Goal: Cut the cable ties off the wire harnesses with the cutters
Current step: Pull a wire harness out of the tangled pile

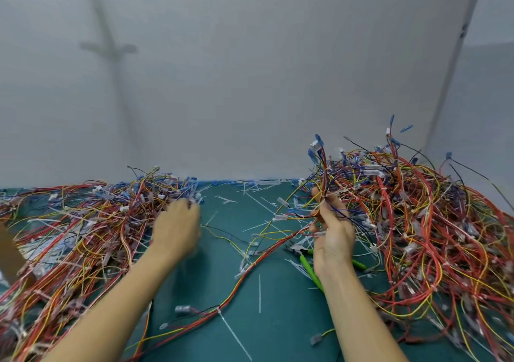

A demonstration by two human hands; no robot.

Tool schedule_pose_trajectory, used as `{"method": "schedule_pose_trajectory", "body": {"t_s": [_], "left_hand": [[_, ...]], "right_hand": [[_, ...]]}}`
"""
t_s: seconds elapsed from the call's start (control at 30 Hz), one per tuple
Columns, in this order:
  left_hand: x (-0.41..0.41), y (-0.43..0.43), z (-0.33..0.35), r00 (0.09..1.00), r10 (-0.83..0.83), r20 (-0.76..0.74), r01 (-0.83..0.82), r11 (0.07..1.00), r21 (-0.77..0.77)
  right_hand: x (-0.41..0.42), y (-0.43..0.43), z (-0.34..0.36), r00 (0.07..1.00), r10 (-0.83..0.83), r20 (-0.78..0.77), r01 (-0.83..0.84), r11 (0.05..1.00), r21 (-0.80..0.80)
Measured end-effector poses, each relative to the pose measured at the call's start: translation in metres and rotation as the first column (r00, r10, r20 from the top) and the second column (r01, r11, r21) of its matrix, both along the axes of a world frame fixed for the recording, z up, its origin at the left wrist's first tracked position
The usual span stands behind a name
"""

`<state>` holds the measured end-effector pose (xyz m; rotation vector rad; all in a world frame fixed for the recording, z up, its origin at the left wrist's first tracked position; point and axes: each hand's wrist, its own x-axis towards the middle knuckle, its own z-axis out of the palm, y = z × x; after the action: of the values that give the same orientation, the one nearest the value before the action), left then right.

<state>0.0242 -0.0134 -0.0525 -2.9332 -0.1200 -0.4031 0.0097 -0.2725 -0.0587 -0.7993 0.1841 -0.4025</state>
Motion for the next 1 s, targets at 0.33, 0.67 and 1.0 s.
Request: {"method": "schedule_pose_trajectory", "body": {"t_s": [0.33,0.67,1.0], "left_hand": [[0.03,-0.013,-0.006,0.958,-0.121,-0.262,0.166,0.974,0.155],[0.035,0.043,0.01,0.96,0.198,-0.196,-0.239,0.948,-0.21],[0.016,-0.037,0.043,0.921,-0.319,-0.223,0.153,0.825,-0.544]], "right_hand": [[0.0,0.006,-0.004,0.999,0.053,0.001,-0.053,0.998,-0.029],[-0.003,0.01,-0.004,0.997,0.08,-0.002,-0.08,0.994,-0.073],[-0.004,0.012,-0.004,0.991,0.131,0.034,-0.122,0.974,-0.193]]}}
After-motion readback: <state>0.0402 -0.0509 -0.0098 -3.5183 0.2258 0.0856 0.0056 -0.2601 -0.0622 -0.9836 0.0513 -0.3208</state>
